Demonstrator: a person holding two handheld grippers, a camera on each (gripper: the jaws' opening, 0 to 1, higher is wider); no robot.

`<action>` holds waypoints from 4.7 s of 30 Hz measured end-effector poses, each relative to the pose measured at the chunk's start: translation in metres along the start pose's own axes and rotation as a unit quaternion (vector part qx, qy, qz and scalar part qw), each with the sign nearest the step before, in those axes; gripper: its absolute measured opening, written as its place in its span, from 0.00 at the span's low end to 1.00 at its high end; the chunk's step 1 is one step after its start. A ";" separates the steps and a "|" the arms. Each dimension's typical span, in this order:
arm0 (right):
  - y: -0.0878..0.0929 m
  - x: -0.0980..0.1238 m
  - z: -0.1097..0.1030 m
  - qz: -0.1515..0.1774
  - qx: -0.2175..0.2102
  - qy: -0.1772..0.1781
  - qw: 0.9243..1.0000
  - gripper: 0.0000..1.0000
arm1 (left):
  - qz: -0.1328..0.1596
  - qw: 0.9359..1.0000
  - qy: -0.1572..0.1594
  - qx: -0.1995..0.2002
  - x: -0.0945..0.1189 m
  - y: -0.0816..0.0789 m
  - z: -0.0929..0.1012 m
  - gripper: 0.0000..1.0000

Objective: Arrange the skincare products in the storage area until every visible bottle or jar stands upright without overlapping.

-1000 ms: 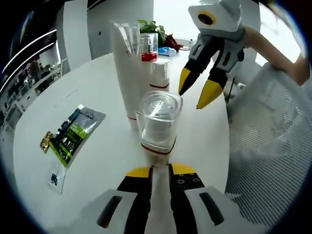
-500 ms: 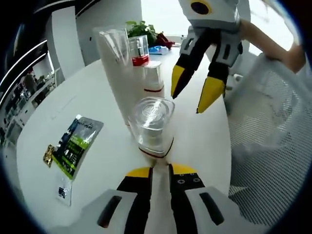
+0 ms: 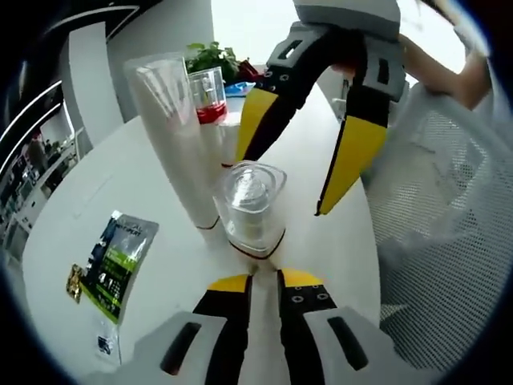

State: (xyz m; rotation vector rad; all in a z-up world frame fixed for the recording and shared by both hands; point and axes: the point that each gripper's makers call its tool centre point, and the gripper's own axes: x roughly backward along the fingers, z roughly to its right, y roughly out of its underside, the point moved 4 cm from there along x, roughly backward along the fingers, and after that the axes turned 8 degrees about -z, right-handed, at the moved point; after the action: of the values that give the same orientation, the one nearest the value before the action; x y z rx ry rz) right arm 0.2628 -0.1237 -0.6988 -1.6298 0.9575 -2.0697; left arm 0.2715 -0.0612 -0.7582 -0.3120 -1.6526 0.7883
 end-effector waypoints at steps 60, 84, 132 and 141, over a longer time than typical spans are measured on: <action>0.012 -0.023 0.001 -0.037 -0.014 0.015 0.999 0.24 | -0.048 0.990 -0.091 0.099 0.012 0.016 -0.028 0.07; 0.012 -0.027 0.003 -0.037 -0.012 0.021 0.999 0.27 | -0.047 0.992 -0.054 0.103 -0.001 -0.001 -0.008 0.16; 0.069 0.006 0.025 -0.153 -0.114 0.021 0.981 0.25 | -0.044 0.992 -0.058 0.101 -0.032 -0.024 -0.017 0.10; 0.069 0.006 0.026 -0.154 -0.115 0.025 0.981 0.26 | -0.042 0.992 -0.054 0.103 -0.037 -0.027 -0.015 0.10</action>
State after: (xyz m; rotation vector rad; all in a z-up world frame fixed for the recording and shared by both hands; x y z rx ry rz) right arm 0.2757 -0.1851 -0.7387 -1.9599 1.0512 -2.2786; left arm 0.3010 -0.0988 -0.7682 -0.0541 -1.6580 0.9161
